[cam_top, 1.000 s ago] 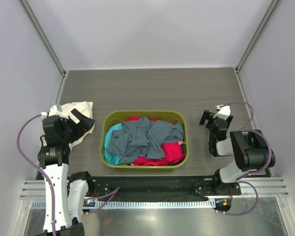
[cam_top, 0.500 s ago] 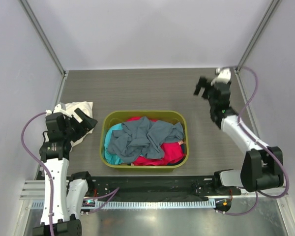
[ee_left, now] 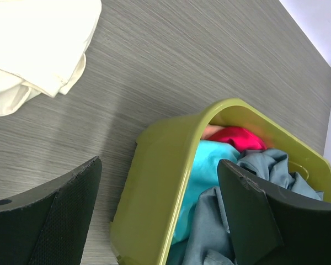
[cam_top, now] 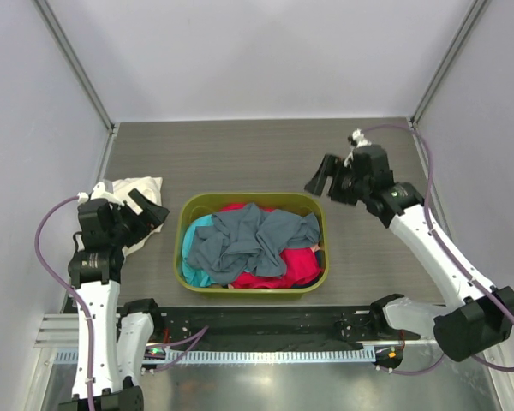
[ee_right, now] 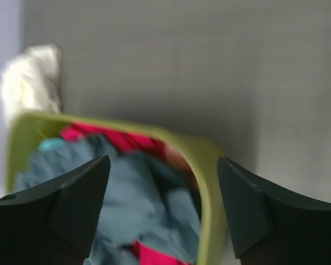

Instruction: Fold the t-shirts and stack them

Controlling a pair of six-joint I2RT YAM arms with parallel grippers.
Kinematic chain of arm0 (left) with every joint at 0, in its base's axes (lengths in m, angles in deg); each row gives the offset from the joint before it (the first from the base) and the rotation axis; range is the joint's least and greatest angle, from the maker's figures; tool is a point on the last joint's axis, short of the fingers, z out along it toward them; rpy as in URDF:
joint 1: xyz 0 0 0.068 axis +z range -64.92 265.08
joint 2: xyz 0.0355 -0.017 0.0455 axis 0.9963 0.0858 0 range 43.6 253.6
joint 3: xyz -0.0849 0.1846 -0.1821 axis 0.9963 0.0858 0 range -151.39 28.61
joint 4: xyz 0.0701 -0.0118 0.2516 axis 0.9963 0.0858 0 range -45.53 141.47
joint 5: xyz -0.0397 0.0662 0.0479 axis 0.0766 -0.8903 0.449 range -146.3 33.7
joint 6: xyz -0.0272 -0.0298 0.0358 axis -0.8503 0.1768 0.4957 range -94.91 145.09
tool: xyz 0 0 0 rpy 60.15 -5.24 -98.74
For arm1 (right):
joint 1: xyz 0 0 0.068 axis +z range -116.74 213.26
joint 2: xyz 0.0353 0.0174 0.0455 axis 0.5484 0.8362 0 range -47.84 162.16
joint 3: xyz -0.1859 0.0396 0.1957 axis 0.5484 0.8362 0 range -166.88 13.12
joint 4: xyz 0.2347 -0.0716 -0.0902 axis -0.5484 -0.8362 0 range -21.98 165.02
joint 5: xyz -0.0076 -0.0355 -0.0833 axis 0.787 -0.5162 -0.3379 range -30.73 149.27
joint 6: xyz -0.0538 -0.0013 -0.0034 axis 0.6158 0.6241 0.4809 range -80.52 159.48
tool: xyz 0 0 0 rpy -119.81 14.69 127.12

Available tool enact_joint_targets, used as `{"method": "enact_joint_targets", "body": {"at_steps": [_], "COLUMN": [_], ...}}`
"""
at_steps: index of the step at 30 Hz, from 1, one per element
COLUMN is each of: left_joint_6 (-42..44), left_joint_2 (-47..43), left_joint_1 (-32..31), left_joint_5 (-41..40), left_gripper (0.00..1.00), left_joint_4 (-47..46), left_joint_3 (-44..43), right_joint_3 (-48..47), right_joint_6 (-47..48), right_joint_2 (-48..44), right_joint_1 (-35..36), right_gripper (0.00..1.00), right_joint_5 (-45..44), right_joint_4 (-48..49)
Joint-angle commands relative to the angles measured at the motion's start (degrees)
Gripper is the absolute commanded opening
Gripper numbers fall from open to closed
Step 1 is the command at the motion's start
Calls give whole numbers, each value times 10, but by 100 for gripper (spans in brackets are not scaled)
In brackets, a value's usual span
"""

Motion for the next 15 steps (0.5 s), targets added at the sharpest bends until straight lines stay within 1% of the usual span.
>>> {"method": "enact_joint_targets", "body": {"at_steps": [1,3,6,7,8,10,11,12,14,15], "left_joint_6": [9,9,9,9,8,8,8,9,8,9], "left_joint_2": [-2,-2,-2,-1,-2,-2,-3,-3,-4,-3], "left_joint_1": [-2,-2,-2,-2,-2,-2,-2,-2,-3,-2], "left_joint_5": [11,13,13,13,13,13,13,14,14,15], "left_gripper": [86,85,84,85,84,84,84,84,84,84], "left_joint_4": [-22,-23,-23,-24,-24,-24,-25,-25,-25,-25], "left_joint_3": [0,0,1,1,1,1,1,2,2,2], "right_joint_3": [72,97,135,148,154,162,165,168,170,167], "right_joint_6": [-47,-54,-57,-55,-53,-46,-45,-50,-70,-80], "right_joint_2": [-53,-78,-92,-93,-91,-77,-71,-68,-65,-66], "right_joint_1": [12,22,34,37,38,38,37,38,37,36], "right_gripper": [80,75,57,46,41,18,4,1,1,1], "right_joint_5": [-28,-29,-29,-29,-29,-29,-32,-38,-53,-110], "right_joint_4": [-112,-121,-128,-128,-128,-123,-119,-106,-97,-100]}}
